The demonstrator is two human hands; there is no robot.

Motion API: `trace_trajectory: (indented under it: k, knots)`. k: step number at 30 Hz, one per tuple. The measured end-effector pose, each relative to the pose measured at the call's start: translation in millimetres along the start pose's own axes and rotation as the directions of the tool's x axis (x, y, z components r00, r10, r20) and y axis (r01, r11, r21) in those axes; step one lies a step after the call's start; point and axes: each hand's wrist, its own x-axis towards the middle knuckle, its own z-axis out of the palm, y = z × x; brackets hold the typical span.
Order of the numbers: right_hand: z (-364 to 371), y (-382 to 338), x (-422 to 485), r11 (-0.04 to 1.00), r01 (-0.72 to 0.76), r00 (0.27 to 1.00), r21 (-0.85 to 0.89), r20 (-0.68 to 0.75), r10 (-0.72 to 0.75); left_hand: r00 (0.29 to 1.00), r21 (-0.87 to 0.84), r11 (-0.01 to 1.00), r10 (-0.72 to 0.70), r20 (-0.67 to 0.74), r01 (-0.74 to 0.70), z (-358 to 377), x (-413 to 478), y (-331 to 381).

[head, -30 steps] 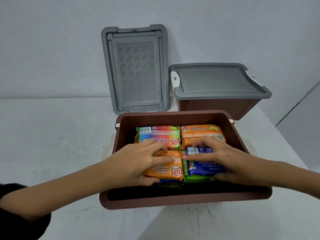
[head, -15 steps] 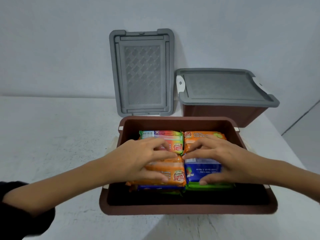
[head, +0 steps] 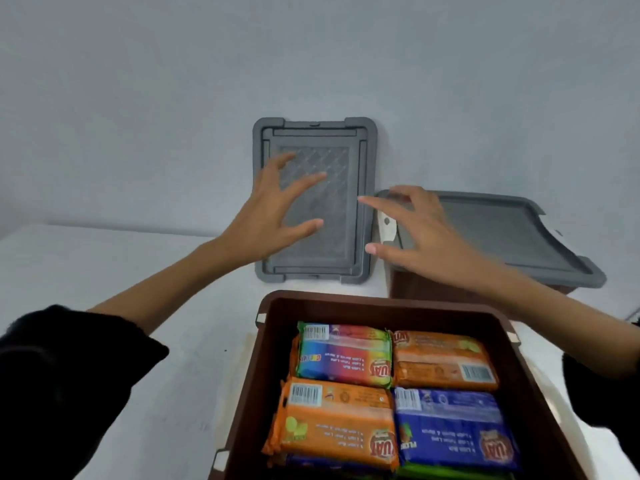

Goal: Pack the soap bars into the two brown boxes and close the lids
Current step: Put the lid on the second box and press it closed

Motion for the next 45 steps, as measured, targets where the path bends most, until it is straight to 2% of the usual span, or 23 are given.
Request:
trace_trajectory:
  k: [4,7,11,13,17,21,25,29,31,33,39,45]
  knots:
    - [21,14,55,0.98,-0.194,0.98,-0.035,0.029,0.195,0.97,-0.015,0.971,-0.239,-0.049,0.238,30,29,-34]
    - [41,28,88,0.95,-0.312,0.949,-0.028,0.031,0.313,0.937,0.012,0.941,-0.335,-0.1,0.337,51,43,-58]
    - [64,38,111,0.934,-0.345,0.935,-0.088,0.055,0.351,0.874,-0.118,0.878,-0.475,-0.101,0.463,66,51,-71]
    - [73,38,116,0.939,-0.331,0.941,-0.098,0.035,0.336,0.867,-0.182,0.868,-0.485,-0.111,0.462,73,53,-74]
    - [79,35,118,0.963,-0.262,0.964,-0.065,-0.067,0.258,0.863,-0.189,0.868,-0.486,-0.136,0.459,73,50,-78]
    - [64,23,114,0.987,-0.158,0.969,-0.009,-0.193,0.153,0.866,-0.222,0.893,-0.439,-0.238,0.392,51,48,-70]
    - [31,-3,106,0.993,-0.038,0.949,0.111,-0.306,0.07,0.861,-0.258,0.916,-0.384,-0.333,0.308,12,49,-55]
    - [-18,-35,87,0.991,-0.01,0.924,0.132,-0.379,0.06,0.865,-0.249,0.943,-0.307,-0.397,0.221,-36,48,-29]
    - [-45,-49,74,0.99,-0.021,0.926,0.142,-0.37,0.073,0.865,-0.222,0.954,-0.278,-0.417,0.2,-60,45,-9]
    - [-70,-64,56,0.985,-0.067,0.945,0.156,-0.308,0.113,0.881,-0.189,0.958,-0.275,-0.386,0.216,-81,40,12]
    - [-98,-83,-14,0.95,-0.234,0.955,0.206,-0.137,0.264,0.944,-0.099,0.948,-0.311,-0.109,0.302,-94,12,57]
    - [-63,-72,-81,0.878,-0.4,0.916,0.264,0.102,0.387,0.902,-0.07,0.91,-0.391,0.182,0.408,-51,-44,86]
